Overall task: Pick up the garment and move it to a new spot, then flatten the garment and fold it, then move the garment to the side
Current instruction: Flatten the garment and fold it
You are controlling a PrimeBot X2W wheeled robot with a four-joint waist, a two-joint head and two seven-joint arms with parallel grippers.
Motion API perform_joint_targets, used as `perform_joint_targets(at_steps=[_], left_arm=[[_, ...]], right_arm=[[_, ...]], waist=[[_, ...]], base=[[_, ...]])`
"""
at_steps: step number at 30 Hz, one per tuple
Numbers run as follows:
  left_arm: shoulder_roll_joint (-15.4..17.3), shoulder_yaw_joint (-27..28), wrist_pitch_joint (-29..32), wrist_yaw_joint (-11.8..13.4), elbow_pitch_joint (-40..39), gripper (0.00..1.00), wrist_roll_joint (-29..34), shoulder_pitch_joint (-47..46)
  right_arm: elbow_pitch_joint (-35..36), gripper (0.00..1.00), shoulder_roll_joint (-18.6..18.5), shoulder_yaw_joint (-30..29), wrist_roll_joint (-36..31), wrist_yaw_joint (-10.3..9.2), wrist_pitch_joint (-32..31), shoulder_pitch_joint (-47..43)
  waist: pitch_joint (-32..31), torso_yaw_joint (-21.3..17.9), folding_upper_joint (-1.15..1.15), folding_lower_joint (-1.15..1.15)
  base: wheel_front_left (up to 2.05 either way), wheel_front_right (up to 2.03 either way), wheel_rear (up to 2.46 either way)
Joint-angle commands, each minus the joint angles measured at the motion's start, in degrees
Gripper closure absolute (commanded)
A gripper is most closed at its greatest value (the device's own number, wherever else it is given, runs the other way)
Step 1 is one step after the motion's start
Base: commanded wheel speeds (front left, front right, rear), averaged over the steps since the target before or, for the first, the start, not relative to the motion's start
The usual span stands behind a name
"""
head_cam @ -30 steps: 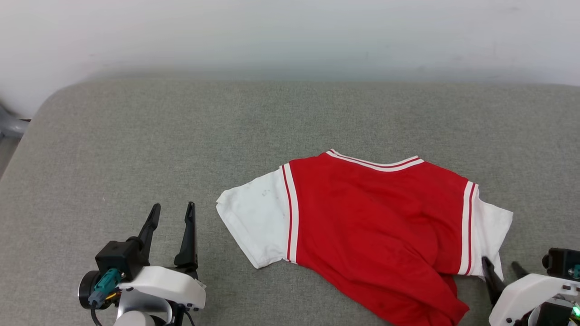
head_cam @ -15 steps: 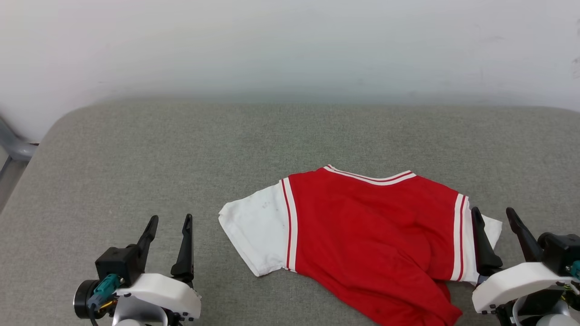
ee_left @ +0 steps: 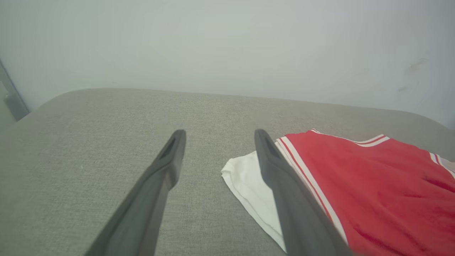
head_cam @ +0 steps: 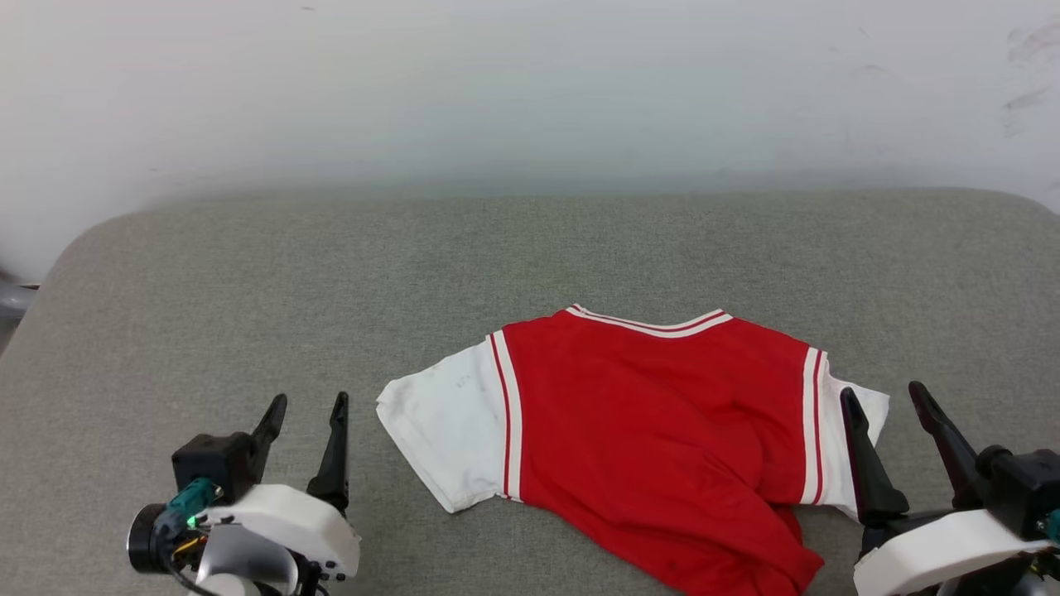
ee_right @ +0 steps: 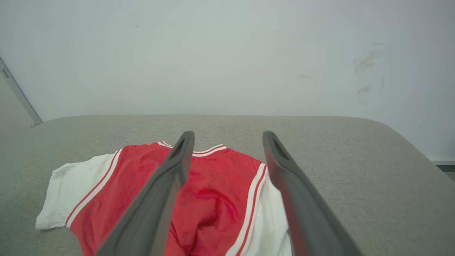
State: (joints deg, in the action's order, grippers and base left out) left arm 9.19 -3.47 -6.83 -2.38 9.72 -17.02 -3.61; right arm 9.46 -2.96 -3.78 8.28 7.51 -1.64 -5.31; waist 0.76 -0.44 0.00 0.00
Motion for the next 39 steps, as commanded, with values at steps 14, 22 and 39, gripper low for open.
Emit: perform_joint_targets(at_steps=[14, 22, 39], left_arm=[[5.3, -2.6, 28.6, -3.9, 9.5, 0.00, -8.8, -14.0], [9.2, -5.1, 40.0, -4.6, 13.9, 0.00, -11.1, -18.2], [10.5, -9.9, 32.0, -4.2, 11.6, 1.00, -12.1, -18.5]], right_arm=[[1.1, 0.00, 0.1, 1.5, 1.9, -0.04, -0.2, 2.7], [-1.2, 0.00, 0.1, 1.6, 3.2, -0.04, 1.7, 5.0], [-13.0, 0.00, 0.1, -6.8, 5.9, -0.04, 1.6, 8.6]], waist=[[8.5, -5.8, 0.00, 0.00], [13.4, -7.9, 0.00, 0.00], [12.8, -6.5, 0.00, 0.00]], base=[[0.00, 0.00, 0.00], [0.00, 0.00, 0.00], [0.00, 0.00, 0.00]])
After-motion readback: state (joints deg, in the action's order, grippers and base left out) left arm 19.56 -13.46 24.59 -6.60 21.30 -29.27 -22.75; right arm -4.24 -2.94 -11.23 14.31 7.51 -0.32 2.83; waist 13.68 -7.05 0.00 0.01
